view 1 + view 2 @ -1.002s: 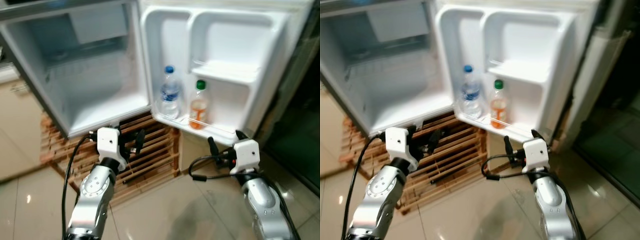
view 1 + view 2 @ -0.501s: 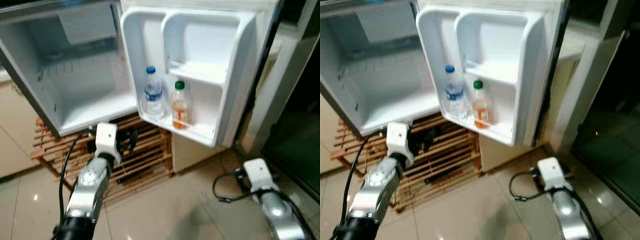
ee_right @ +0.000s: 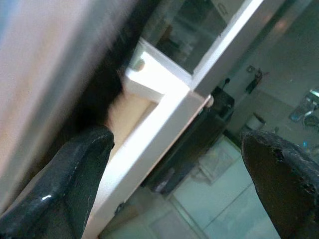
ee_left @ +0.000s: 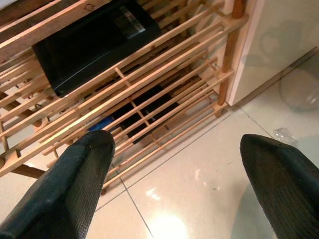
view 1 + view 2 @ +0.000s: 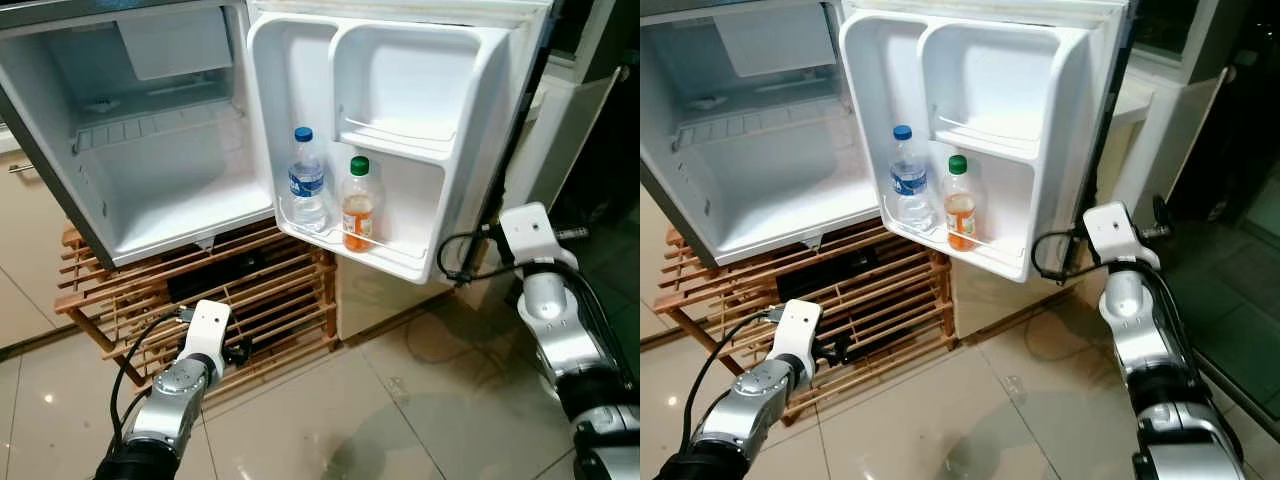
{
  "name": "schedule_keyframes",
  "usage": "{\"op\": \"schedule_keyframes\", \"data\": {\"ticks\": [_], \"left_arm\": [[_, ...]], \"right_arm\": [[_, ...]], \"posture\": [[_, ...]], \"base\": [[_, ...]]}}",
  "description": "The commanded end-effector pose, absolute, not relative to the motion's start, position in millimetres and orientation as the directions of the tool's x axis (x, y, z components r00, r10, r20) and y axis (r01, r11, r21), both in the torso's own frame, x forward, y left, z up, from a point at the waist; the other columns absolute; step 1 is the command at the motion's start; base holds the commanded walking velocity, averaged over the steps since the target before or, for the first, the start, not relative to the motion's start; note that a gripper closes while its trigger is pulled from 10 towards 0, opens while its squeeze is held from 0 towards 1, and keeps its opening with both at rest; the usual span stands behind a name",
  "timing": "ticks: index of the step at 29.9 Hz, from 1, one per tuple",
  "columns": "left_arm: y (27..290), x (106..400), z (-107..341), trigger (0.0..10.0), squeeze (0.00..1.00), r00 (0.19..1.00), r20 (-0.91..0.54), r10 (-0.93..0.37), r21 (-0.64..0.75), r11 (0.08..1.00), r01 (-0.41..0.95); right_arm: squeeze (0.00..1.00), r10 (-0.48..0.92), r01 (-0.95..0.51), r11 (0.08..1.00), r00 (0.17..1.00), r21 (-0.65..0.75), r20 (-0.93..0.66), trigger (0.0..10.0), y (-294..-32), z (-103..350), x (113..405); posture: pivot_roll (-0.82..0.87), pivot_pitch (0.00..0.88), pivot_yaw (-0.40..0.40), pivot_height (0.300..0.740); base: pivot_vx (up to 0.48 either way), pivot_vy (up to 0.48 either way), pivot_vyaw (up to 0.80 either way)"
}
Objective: Restocking fridge
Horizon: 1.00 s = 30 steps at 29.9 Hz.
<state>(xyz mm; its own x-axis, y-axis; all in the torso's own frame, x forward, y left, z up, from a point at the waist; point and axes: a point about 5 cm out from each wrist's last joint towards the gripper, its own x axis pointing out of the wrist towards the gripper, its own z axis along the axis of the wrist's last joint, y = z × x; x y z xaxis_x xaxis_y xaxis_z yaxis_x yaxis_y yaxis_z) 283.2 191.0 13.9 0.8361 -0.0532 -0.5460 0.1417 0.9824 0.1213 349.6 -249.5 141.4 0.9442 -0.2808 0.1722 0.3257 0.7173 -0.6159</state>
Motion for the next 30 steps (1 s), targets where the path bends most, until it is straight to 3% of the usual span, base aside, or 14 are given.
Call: {"op": "schedule_keyframes", "data": {"ticks": [1,8,12,17,19,20,24,27,29,30], "left_arm": [[197.7,285.7,13.9,10.0,0.00,0.833,-0.554,-0.024,0.162,0.978,0.135],[202.9,282.5,6.4,10.0,0.00,0.805,-0.594,0.005,0.159,0.981,0.111],[202.7,283.7,4.0,10.0,0.00,0.795,-0.607,0.007,0.157,0.981,0.111],[205.2,282.0,0.2,10.0,0.00,0.776,-0.631,0.008,0.147,0.983,0.109],[208.4,276.9,-5.9,10.0,0.00,0.741,-0.672,0.009,0.137,0.984,0.112],[208.4,276.9,-5.9,10.0,0.00,0.741,-0.672,0.009,0.137,0.984,0.112],[211.8,259.0,-24.3,10.0,0.00,0.632,-0.775,-0.035,0.064,0.989,0.132],[214.4,244.6,-36.9,10.0,0.00,0.565,-0.823,-0.065,0.013,0.991,0.133],[215.2,239.7,-40.7,10.0,0.00,0.545,-0.835,-0.074,0.001,0.991,0.136],[217.2,226.6,-49.9,10.0,0.00,0.497,-0.863,-0.087,-0.019,0.990,0.140]], "right_arm": [[0.00,-0.280,0.325,0.738,0.945,-0.592,0.169,10.0,-247.1,145.2,355.7],[0.00,-0.228,0.253,0.844,0.967,-0.472,0.111,10.0,-231.2,144.5,364.9],[0.00,-0.088,0.117,0.929,0.991,-0.350,0.100,10.0,-205.8,149.6,370.6],[0.00,0.182,-0.149,0.953,0.978,-0.264,0.106,10.0,-171.2,159.8,367.3],[0.00,0.385,-0.361,0.909,0.919,-0.210,0.089,10.0,-150.3,163.4,354.3],[0.00,0.385,-0.361,0.909,0.919,-0.210,0.089,10.0,-150.3,163.4,354.3],[0.00,0.739,-0.735,0.669,0.674,-0.113,-0.007,10.0,-123.0,166.0,310.7],[0.00,0.837,-0.837,0.544,0.546,-0.058,-0.025,10.0,-120.4,172.7,290.0],[0.00,0.834,-0.834,0.550,0.551,-0.051,-0.024,10.0,-122.3,173.3,290.6],[0.00,0.802,-0.804,0.591,0.594,-0.069,-0.056,10.0,-130.7,168.4,295.9]], "posture": [[-0.13,0.000,0.066,0.740],[-0.13,0.000,0.061,0.740],[-0.14,0.000,0.060,0.740],[-0.13,0.000,0.058,0.740],[-0.13,0.000,0.058,0.740],[-0.13,0.000,0.058,0.740],[-0.14,0.000,0.064,0.740],[-0.14,0.000,0.065,0.740],[-0.14,0.000,0.068,0.740],[-0.14,0.000,0.068,0.740]], "base": [[0.000,0.000,0.00],[0.000,0.000,0.00],[0.000,0.000,0.00],[0.000,0.000,0.00],[0.000,0.000,0.00],[0.000,0.000,0.00],[0.000,0.000,0.00],[0.000,0.000,0.00],[0.000,0.000,0.00],[0.000,0.000,0.00]]}}
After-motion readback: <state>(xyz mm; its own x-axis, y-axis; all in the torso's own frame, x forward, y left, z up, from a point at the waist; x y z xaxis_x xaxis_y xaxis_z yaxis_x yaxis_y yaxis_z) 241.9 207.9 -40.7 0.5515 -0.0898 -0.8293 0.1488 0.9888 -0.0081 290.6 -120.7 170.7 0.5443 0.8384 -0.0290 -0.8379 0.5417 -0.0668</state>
